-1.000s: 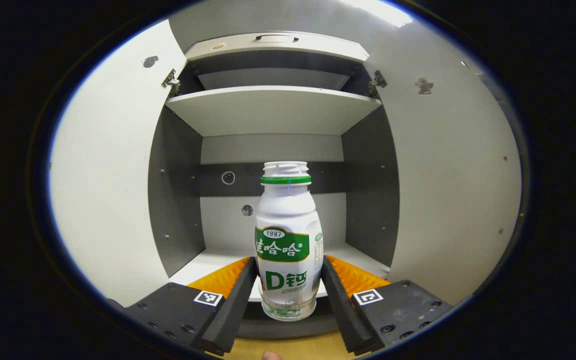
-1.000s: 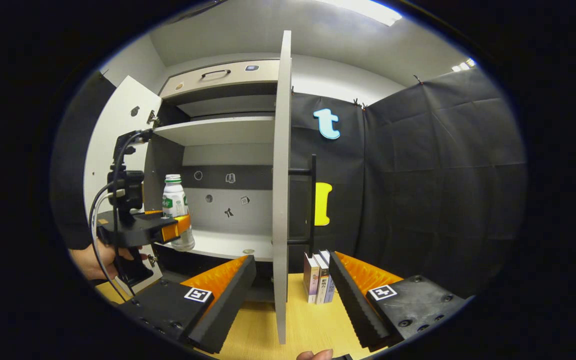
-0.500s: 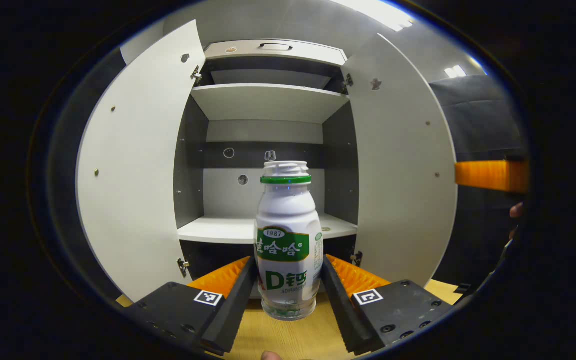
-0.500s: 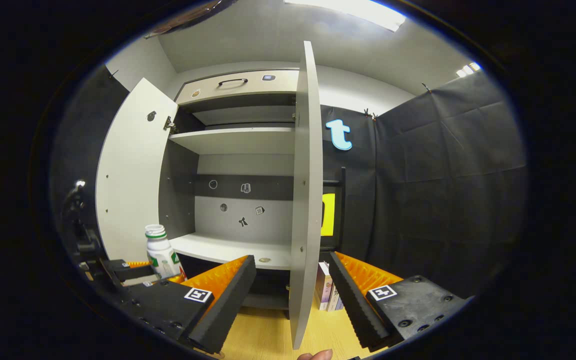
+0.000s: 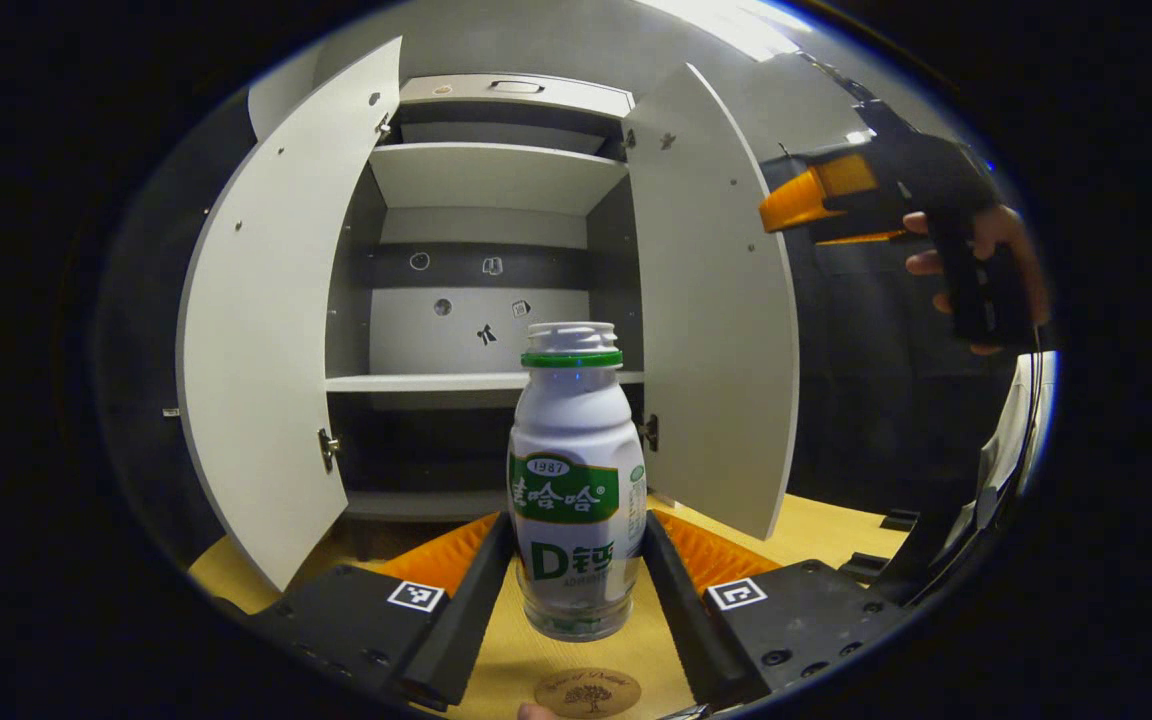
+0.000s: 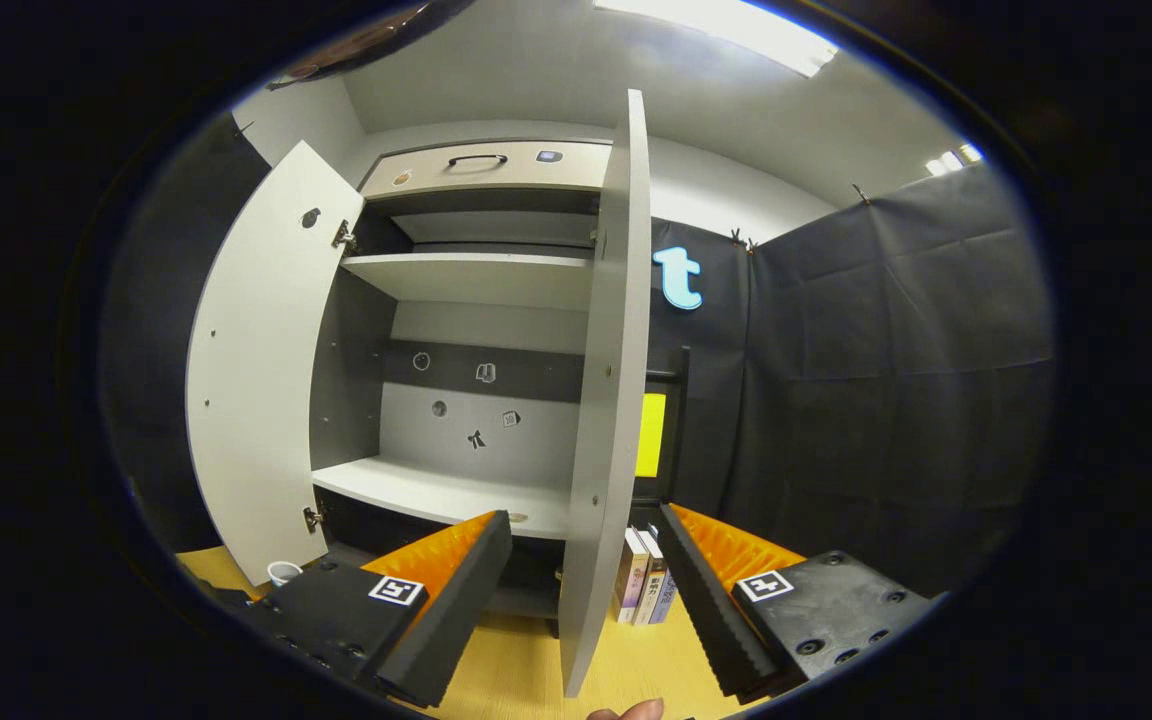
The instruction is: Grasp the bottle in the cabinet with the left hand and place it on the coaster, then close the right door with the right hand and the left door with the left hand.
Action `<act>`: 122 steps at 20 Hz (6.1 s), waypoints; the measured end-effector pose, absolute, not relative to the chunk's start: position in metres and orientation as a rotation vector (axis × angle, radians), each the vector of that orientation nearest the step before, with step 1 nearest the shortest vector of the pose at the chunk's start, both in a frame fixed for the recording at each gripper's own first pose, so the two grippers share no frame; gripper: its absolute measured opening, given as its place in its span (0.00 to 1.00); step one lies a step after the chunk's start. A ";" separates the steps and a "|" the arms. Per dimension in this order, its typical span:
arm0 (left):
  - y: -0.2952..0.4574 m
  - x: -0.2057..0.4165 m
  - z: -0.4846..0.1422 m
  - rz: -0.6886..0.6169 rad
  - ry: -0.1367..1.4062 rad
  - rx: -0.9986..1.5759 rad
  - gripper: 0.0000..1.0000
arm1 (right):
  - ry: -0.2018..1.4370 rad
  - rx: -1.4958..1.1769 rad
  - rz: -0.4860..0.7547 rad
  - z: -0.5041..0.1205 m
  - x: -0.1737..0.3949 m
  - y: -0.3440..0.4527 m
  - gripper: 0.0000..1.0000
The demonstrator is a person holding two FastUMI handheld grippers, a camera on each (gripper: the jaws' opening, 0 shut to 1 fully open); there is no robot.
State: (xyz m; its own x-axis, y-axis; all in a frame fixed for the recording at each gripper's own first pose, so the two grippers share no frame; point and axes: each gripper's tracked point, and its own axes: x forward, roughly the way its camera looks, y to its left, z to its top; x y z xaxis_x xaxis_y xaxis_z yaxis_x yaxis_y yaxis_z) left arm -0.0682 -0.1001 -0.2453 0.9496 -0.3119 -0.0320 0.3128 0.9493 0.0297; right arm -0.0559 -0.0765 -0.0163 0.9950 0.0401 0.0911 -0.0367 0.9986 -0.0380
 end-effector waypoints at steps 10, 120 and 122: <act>-0.104 -0.081 -0.341 -0.336 0.118 0.025 0.81 | -0.063 -0.028 0.008 -0.006 -0.044 -0.102 0.98; 0.275 -0.047 0.008 0.315 0.014 -0.011 0.94 | 0.061 0.091 0.193 0.000 0.026 0.012 0.98; 0.275 -0.037 0.012 0.309 0.004 -0.003 0.94 | 0.068 0.097 0.194 0.000 0.024 0.012 0.98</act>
